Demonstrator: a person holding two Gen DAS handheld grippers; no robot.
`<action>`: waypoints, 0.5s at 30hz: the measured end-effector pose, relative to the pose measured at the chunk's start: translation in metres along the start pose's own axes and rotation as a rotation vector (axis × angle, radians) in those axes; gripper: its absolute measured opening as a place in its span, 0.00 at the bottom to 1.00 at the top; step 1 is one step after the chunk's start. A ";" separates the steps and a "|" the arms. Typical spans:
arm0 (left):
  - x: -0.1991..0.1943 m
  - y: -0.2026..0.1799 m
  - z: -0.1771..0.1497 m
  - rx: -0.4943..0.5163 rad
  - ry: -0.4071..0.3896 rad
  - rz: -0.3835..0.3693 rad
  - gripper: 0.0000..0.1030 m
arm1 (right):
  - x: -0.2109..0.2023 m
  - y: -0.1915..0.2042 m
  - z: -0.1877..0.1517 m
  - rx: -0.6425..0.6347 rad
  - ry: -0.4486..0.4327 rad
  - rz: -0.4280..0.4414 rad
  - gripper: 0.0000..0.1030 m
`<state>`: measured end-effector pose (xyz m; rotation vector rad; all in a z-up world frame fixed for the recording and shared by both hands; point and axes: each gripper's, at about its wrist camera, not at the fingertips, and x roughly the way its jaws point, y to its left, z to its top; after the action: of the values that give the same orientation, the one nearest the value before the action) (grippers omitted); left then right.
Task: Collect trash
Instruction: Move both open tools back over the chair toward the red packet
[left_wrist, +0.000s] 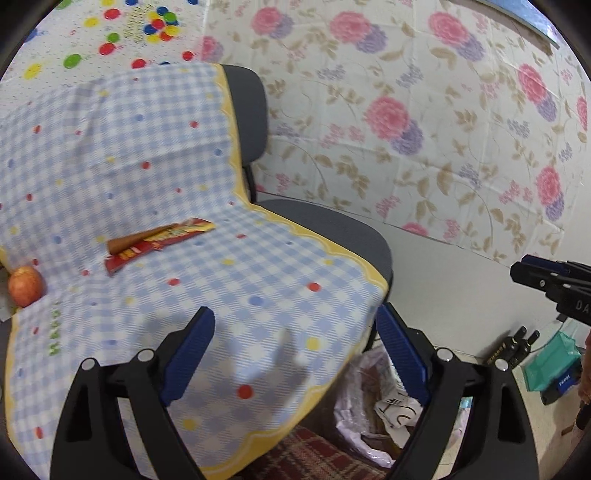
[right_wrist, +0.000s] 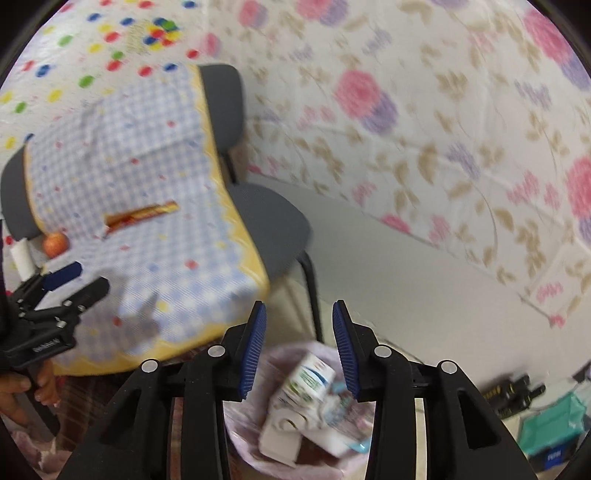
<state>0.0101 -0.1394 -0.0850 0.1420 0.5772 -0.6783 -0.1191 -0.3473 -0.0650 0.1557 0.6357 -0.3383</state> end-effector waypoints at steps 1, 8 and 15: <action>-0.004 0.007 0.001 -0.009 -0.009 0.015 0.85 | 0.000 0.007 0.005 -0.008 -0.018 0.020 0.43; -0.015 0.061 0.005 -0.097 -0.020 0.132 0.88 | 0.019 0.050 0.036 -0.052 -0.070 0.125 0.59; -0.017 0.117 0.009 -0.174 -0.035 0.263 0.91 | 0.050 0.092 0.060 -0.079 -0.093 0.182 0.72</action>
<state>0.0775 -0.0418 -0.0748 0.0415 0.5691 -0.3725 -0.0153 -0.2897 -0.0439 0.1204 0.5372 -0.1435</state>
